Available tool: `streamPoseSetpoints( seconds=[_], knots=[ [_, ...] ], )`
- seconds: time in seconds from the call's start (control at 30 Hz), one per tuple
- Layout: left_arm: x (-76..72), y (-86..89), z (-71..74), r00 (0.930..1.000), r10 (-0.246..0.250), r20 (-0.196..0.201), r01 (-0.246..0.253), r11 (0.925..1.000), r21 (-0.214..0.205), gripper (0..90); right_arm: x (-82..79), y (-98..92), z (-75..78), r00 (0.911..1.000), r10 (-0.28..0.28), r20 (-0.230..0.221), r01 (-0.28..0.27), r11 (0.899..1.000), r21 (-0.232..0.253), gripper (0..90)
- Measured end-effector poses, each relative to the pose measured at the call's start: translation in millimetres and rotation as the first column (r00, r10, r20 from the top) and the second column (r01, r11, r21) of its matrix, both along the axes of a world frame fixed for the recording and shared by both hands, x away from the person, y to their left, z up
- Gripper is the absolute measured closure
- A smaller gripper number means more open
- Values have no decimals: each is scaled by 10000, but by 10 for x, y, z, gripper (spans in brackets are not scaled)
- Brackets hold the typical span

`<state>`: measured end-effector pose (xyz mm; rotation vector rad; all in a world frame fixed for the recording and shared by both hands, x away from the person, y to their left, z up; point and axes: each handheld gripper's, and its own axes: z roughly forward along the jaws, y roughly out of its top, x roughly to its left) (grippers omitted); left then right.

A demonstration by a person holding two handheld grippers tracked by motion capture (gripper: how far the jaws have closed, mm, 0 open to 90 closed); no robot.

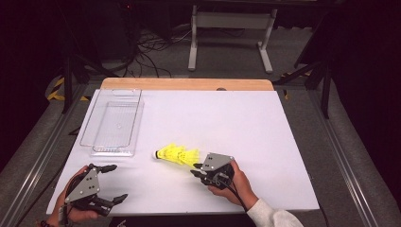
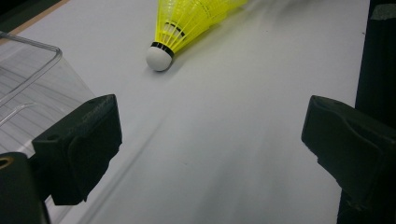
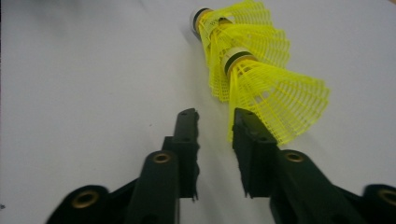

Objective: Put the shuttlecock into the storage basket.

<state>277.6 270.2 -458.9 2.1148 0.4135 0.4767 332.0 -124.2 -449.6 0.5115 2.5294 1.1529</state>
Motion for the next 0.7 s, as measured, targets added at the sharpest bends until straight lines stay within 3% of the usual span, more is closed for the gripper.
streamPoseSetpoints(
  seconds=[0.13,0.4,0.47,0.57,0.7],
  knots=[
    [7,-6,-5,10000,9,-7,-9,10000,24,62,73,37,-34,9997,-156,163,161,9992,-365,612],
    [11,-15,-13,10000,-20,-74,20,10000,35,62,342,-1,-69,9958,-876,-253,879,9961,97,562],
    [7,-14,-9,10000,-32,-43,33,10000,61,62,394,42,-85,9964,-827,-165,827,9966,-24,553],
    [9,-4,-8,10000,26,-22,-26,10000,23,62,444,90,-113,9978,-595,-282,593,9982,-71,582],
    [7,-4,-13,10000,-6,-72,6,10000,-4,62,464,138,-116,9990,-414,-189,409,9989,-243,703]
  ],
)
